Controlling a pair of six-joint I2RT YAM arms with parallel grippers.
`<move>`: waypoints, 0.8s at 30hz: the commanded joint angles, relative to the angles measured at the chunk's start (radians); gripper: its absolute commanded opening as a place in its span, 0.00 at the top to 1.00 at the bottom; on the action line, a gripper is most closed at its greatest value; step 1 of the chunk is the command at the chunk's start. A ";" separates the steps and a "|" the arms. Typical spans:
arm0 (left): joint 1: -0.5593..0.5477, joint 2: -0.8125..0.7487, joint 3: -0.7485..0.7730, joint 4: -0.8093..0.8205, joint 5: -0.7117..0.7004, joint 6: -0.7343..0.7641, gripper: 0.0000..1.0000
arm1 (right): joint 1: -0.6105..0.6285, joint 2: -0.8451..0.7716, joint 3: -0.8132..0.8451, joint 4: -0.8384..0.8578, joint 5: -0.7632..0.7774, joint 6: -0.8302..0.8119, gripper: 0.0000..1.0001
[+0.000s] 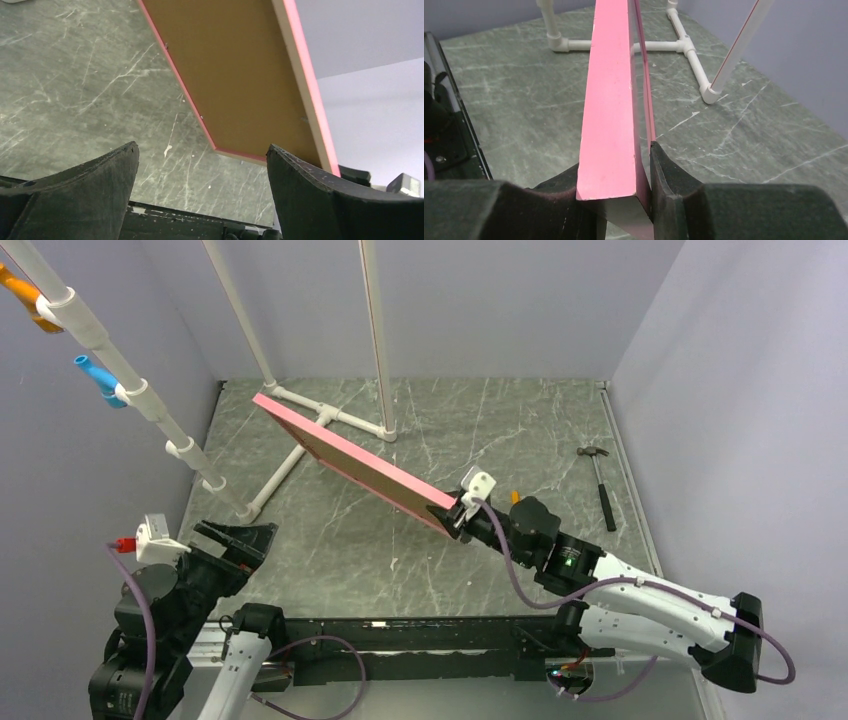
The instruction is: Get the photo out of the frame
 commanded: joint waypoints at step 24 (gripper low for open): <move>0.000 -0.039 -0.063 -0.051 -0.031 -0.041 0.01 | -0.394 0.101 -0.068 -0.011 -0.613 0.797 1.00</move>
